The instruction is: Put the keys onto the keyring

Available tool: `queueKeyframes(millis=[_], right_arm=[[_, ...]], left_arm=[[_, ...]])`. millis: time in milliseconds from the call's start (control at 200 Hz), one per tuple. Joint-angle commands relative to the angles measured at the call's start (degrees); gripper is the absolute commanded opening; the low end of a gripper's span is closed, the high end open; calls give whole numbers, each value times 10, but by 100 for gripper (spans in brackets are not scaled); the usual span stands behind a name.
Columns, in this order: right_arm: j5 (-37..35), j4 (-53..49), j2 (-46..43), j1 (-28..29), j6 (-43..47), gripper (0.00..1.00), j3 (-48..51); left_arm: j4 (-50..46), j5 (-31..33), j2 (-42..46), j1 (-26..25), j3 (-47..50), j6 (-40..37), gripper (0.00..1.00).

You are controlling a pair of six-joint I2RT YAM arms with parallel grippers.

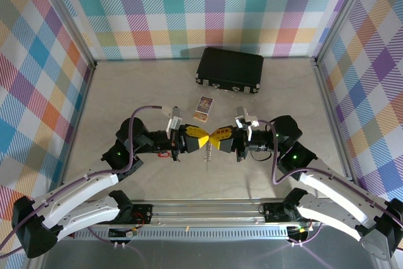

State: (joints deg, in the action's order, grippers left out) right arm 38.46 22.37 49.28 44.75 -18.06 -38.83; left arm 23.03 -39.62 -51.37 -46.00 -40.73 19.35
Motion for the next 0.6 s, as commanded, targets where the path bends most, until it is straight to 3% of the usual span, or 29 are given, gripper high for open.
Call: queueKeyframes(millis=[0,270,595], right_arm=[[9,57,5,5,-13,0,8],[1,95,4,5,-31,0,21],[-2,129,15,5,-46,0,29]], left_arm=[[28,-10,-1,-5,9,8,11],[35,-9,1,-5,13,10,15],[49,-14,-1,-5,14,16,2]])
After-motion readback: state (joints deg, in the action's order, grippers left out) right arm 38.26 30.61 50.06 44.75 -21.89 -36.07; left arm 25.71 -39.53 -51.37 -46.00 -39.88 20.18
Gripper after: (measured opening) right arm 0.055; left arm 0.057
